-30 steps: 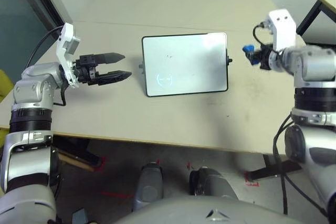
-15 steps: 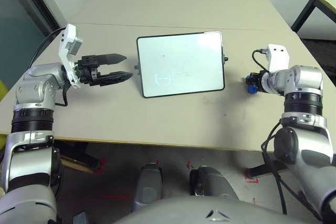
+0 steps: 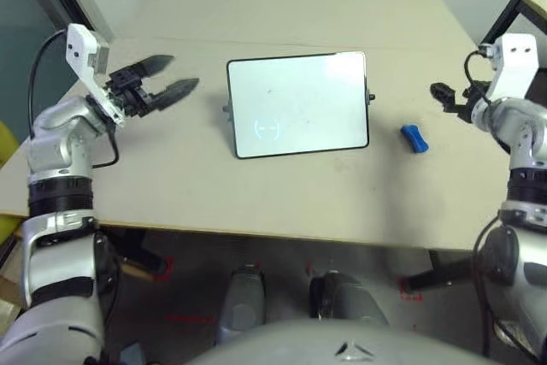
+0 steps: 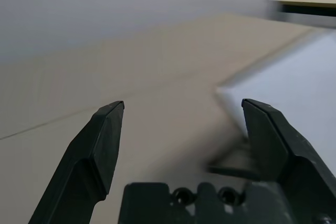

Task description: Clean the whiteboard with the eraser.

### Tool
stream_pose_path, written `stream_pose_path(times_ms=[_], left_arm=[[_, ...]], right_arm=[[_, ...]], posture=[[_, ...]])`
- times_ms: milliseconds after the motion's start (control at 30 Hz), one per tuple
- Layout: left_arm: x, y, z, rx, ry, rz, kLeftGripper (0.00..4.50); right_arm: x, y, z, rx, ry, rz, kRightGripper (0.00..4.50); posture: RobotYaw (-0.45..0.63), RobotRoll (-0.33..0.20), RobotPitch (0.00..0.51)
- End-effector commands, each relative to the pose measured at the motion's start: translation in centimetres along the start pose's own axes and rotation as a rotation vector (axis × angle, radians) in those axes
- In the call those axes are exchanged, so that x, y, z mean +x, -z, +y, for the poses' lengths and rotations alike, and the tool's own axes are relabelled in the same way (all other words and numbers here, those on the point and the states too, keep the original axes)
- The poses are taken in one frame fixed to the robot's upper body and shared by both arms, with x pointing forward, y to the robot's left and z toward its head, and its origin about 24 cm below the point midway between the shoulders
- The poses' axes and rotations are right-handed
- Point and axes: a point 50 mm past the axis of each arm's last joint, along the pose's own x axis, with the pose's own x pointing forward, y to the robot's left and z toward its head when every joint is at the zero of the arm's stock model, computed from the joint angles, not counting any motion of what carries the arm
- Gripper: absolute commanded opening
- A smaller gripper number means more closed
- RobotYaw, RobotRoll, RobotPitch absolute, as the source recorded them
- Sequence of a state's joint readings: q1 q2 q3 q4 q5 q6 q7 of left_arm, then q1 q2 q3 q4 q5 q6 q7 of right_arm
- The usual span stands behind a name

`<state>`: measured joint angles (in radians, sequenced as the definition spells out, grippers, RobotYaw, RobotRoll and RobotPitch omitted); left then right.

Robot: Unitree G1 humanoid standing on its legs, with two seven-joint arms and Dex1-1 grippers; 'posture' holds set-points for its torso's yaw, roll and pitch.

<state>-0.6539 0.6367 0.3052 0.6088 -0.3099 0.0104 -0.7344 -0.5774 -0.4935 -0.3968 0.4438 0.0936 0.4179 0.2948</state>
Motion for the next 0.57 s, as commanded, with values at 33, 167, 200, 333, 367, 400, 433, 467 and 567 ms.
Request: stream_pose_path(times_ms=[33,167,200,333,367,400,433,467,567], left_arm=[[-0.7,2.4,1.3,0.045,-0.315,0.044,4.50],[-1.4,4.9,1.4,0.034,-0.523,0.091,4.50],[-1.4,5.3,1.3,0.033,-0.538,0.100,4.50],[-1.1,6.6,0.9,0.019,-0.562,0.133,4.50],[-1.1,6.8,0.8,0.011,-0.577,0.142,4.50],[-1.0,7.0,0.8,-0.005,-0.602,0.147,4.50],[-1.0,7.2,0.8,-0.018,-0.621,0.146,4.50],[-0.9,7.2,0.7,-0.023,-0.626,0.144,4.50],[-0.7,7.4,0.5,-0.037,-0.622,0.138,4.50]], right_arm=[[0.1,2.6,-0.4,-0.010,0.078,-0.062,4.47],[0.0,4.5,-0.7,-0.023,0.165,-0.142,4.47],[-0.1,5.0,-0.5,-0.010,0.154,-0.152,4.47],[0.0,6.2,-0.1,0.083,0.130,-0.184,4.47],[0.0,6.4,-0.2,0.092,0.141,-0.188,4.47],[0.0,6.6,-0.2,0.090,0.152,-0.186,4.47],[0.0,6.7,-0.3,0.081,0.158,-0.186,4.47],[0.0,6.8,-0.2,0.083,0.160,-0.186,4.47],[0.1,6.8,-0.3,0.086,0.171,-0.190,4.47]], posture=[[0.27,0.000,0.034],[0.26,0.000,0.034],[0.26,0.000,0.034],[0.25,0.000,0.033],[0.25,0.000,0.031],[0.25,0.000,0.021],[0.25,0.000,0.018],[0.25,0.000,0.016],[0.23,0.000,0.016]])
